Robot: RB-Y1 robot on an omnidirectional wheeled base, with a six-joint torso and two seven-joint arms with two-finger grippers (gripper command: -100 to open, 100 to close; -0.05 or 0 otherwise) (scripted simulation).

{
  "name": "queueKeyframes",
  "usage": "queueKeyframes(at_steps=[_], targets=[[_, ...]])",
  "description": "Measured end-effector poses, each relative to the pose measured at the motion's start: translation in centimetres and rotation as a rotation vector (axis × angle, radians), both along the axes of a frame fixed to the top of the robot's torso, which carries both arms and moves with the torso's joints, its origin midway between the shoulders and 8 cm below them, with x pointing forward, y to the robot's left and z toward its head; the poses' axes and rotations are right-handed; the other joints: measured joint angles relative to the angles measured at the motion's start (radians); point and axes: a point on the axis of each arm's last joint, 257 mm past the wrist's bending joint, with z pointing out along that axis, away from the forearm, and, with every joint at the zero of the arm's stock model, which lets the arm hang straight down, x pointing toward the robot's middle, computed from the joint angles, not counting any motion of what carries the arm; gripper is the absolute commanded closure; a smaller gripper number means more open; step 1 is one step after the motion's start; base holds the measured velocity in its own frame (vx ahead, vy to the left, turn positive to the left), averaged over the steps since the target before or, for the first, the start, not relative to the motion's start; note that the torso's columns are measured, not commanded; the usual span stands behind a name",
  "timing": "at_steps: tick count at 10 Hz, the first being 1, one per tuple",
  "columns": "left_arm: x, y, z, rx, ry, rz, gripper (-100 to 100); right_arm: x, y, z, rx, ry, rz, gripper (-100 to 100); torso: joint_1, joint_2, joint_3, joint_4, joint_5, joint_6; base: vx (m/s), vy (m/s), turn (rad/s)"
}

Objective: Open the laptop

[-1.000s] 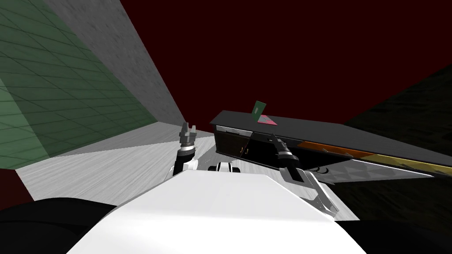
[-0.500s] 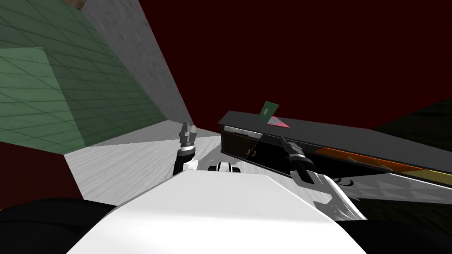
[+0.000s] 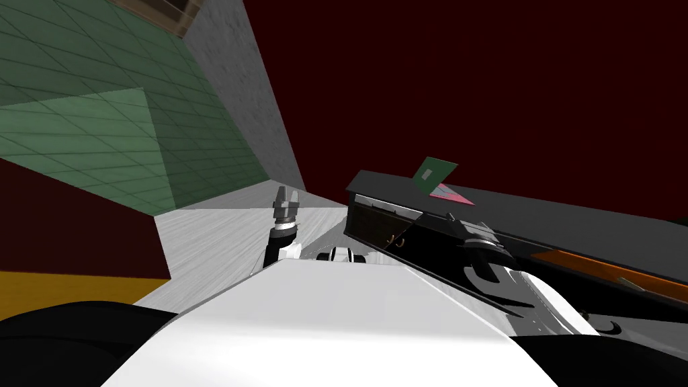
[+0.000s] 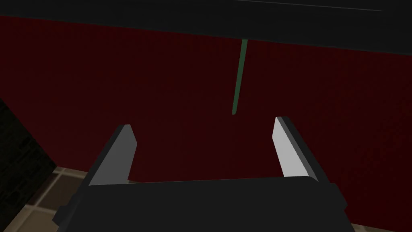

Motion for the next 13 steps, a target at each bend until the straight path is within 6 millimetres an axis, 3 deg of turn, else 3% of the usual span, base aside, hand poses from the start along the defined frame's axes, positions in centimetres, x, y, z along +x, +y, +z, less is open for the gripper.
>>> queueKeyframes(at_steps=[3, 7, 13], targets=[[0.0, 0.0, 0.0, 0.0, 0.0, 0.0, 0, -1.4, -3.1, 0.9, -0.104, 0.066, -0.086, -100, 0.003, 0.001, 0.001, 0.001, 0.001, -0.001, 0.049, 0.042, 0.162], [0.0, 0.0, 0.0, 0.0, 0.0, 0.0, 0, -5.1, -8.8, 3.3, -0.308, 0.207, -0.266, -100, 0.002, -0.001, 0.0, 0.0, 0.001, 0.0, 0.079, 0.034, 0.193], [0.0, 0.0, 0.0, 0.0, 0.0, 0.0, 0, -9.0, -13.5, 7.0, -0.507, 0.362, -0.446, -100, 0.003, 0.001, 0.0, 0.0, 0.001, 0.0, 0.075, -0.035, 0.192]])
